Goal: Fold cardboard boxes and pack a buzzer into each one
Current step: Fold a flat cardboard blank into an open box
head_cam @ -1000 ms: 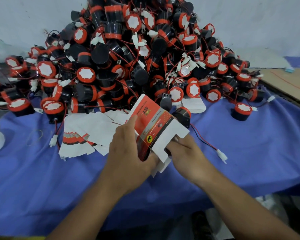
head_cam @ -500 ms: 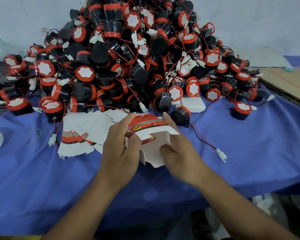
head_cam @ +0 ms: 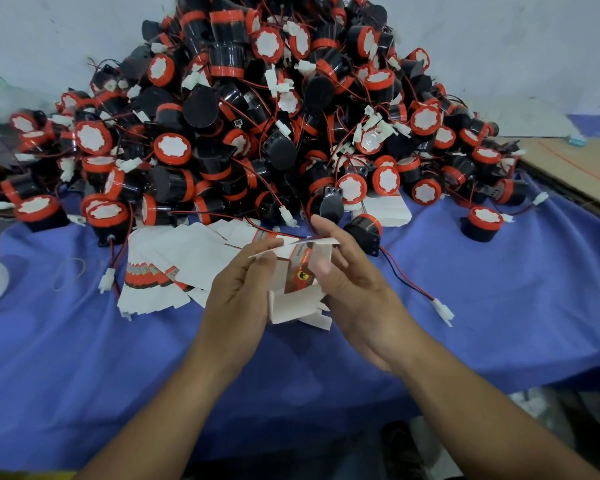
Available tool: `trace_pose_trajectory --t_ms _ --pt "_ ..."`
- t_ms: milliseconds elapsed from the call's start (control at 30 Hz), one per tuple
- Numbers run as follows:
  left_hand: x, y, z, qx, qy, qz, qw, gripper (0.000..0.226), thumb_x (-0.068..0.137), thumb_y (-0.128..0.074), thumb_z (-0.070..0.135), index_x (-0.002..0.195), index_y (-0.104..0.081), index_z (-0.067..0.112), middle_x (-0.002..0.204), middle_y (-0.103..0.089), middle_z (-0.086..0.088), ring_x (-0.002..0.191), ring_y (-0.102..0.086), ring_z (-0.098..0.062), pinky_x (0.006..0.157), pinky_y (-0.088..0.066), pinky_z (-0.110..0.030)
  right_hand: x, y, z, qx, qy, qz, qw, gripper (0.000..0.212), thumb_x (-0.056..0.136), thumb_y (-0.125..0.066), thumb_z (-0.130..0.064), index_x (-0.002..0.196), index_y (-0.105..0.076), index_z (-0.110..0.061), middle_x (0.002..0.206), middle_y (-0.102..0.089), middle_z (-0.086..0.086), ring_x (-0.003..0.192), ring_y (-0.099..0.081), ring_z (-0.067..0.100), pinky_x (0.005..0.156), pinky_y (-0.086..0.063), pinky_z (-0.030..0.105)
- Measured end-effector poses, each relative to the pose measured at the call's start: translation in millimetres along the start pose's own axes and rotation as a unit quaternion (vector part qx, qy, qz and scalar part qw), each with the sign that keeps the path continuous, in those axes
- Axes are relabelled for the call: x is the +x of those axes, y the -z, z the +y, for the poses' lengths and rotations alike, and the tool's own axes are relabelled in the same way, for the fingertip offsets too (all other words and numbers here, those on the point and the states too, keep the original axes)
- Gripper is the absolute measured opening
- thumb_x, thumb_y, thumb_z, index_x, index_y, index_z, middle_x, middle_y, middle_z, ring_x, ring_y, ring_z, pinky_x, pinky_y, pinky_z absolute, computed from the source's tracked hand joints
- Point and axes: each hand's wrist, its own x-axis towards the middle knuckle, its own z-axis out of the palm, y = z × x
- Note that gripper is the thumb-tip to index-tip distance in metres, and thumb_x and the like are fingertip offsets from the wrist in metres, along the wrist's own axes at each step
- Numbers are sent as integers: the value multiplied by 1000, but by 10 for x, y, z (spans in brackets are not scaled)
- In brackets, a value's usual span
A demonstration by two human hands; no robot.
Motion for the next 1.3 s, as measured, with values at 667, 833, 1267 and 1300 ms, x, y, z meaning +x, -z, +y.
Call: trace_pose_trajectory --t_ms 667,833,1267,1300 --pt "-3 59 42 -115 -21 -126 985 53 75 -71 36 126 -59 36 105 -70 -4 87 -70 -25 59 -55 -34 -28 -32 54 -62 5 5 998 35 95 -62 -24 128 -52 -19 109 -71 6 90 -69 26 79 -56 36" --pt "25 81 27 -118 -1 -110 987 48 73 -70 35 121 -62 35 106 -71 -5 94 -71 -30 61 -58 -39 -54 -71 67 -129 20 22 991 43 91 -69 -30 131 -53 -27 129 -64 3 117 -65 24 99 -53 52" --pt "14 80 32 -108 -36 -105 988 37 83 -65 11 115 -68 30 113 -72 0 107 -68 -20 85 -58 -31 -63 -6 79 -214 120 -21 969 48 97 -63 1 140 -44 -11 132 -59 14 124 -59 29 101 -52 48" --pt "5 76 40 -136 -15 -111 984 35 83 -66 14 115 -68 27 113 -72 -5 108 -68 -25 87 -58 -38 -65 -17 70 -171 95 -31 980 45 100 -59 -4 140 -44 -17 130 -62 12 121 -62 27 97 -55 45"
